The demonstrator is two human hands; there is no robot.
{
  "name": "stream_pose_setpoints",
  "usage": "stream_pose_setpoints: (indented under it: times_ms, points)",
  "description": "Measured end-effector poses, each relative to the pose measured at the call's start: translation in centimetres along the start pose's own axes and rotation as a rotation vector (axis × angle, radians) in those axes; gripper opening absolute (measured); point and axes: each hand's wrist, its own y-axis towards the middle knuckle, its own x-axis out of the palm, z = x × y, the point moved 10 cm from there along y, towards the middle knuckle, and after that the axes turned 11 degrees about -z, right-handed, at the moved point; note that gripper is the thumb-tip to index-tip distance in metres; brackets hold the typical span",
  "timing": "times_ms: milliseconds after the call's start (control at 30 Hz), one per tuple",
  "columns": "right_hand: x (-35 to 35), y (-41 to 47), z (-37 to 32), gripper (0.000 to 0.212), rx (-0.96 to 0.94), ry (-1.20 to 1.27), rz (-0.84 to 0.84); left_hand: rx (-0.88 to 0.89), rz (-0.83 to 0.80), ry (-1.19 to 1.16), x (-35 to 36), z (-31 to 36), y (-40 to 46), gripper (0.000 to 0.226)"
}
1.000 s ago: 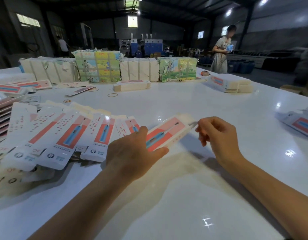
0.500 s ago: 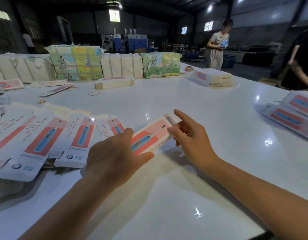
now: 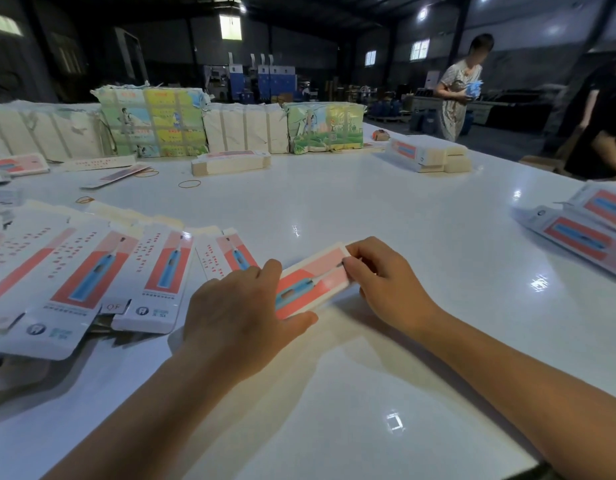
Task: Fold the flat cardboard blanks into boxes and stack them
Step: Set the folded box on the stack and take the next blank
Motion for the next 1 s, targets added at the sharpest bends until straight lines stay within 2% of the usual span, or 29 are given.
stream_pose_setpoints:
  times_ms: [67, 100, 167, 200, 233, 267, 300, 333, 367, 400, 433, 500, 533, 567, 633, 700, 767, 867, 1000]
  points:
    - [-0.9, -0.1, -0.6, 0.010, -0.014, -0.073, 0.058, -0.018, -0.006, -0.039, 0.1, -0.3, 0.1, 0.059]
    - [-1.7, -0.2, -0.6, 0.022, 0.001, -0.107, 0.124, -0.030, -0.003, -0.070, 0.1, -0.5, 0.2, 0.058]
    - [-2.8, -0.3, 0.0, 0.063, 0.073, -0.105, 0.229, -0.051, 0.003, -0.120, 0.0, -0.7, 0.1, 0.058]
    - [-2.9, -0.1, 1.2, 0.079, 0.146, 0.016, 0.234, -0.055, 0.003, -0.131, 0.0, -0.7, 0.1, 0.058]
    - [-2.2, 0.0, 2.6, 0.087, 0.233, 0.253, 0.194, -0.055, -0.002, -0.133, 0.0, -0.6, 0.1, 0.059]
    - [-0.6, 0.0, 3.7, 0.087, 0.317, 0.601, 0.107, -0.049, -0.007, -0.130, 0.0, -0.4, 0.0, 0.059]
    - [1.6, 0.0, 4.2, 0.076, 0.394, 0.960, -0.017, -0.039, -0.011, -0.121, 0.1, -0.1, 0.0, 0.060]
    - [3.0, 0.0, 4.0, 0.057, 0.435, 1.168, -0.101, -0.027, -0.015, -0.106, 0.1, 0.3, 0.0, 0.061]
    - [3.4, 0.0, 3.6, 0.038, 0.421, 1.204, -0.141, -0.018, -0.023, -0.094, 0.2, 0.6, 0.0, 0.062]
    - [3.0, 0.2, 3.6, 0.021, 0.374, 1.109, -0.118, -0.015, -0.033, -0.092, 0.3, 0.8, 0.0, 0.062]
    - [1.9, 0.4, 3.1, 0.007, 0.268, 0.909, -0.063, -0.016, -0.042, -0.100, 0.4, 0.9, 0.1, 0.064]
    - [-0.1, 0.2, 0.4, 0.019, 0.020, 0.274, 0.046, -0.019, -0.048, -0.107, 0.6, 1.1, 0.1, 0.069]
    - [-0.2, -0.1, -0.9, 0.022, -0.069, 0.038, 0.062, -0.022, -0.046, -0.105, 0.6, 1.1, 0.1, 0.071]
    - [0.1, -0.2, -1.5, 0.024, -0.117, -0.054, 0.046, -0.024, -0.047, -0.105, 0.6, 1.0, 0.1, 0.069]
    - [0.5, -0.2, -1.4, 0.030, -0.124, 0.012, 0.006, -0.023, -0.050, -0.101, 0.5, 0.9, 0.0, 0.065]
    - [0.5, 0.2, -0.2, 0.036, -0.035, 0.371, -0.004, -0.023, -0.034, -0.081, 0.3, 0.7, -0.1, 0.066]
    - [0.7, 0.6, 0.9, 0.041, 0.063, 0.613, 0.006, -0.028, -0.015, -0.062, 0.0, 0.6, -0.1, 0.066]
    - [0.5, 0.7, 1.7, 0.043, 0.099, 0.738, 0.006, -0.032, 0.015, -0.040, -0.4, 0.6, -0.4, 0.061]
    - [0.4, 0.6, 1.8, 0.035, 0.121, 0.813, 0.000, -0.022, 0.042, 0.000, -0.8, 0.9, -0.6, 0.061]
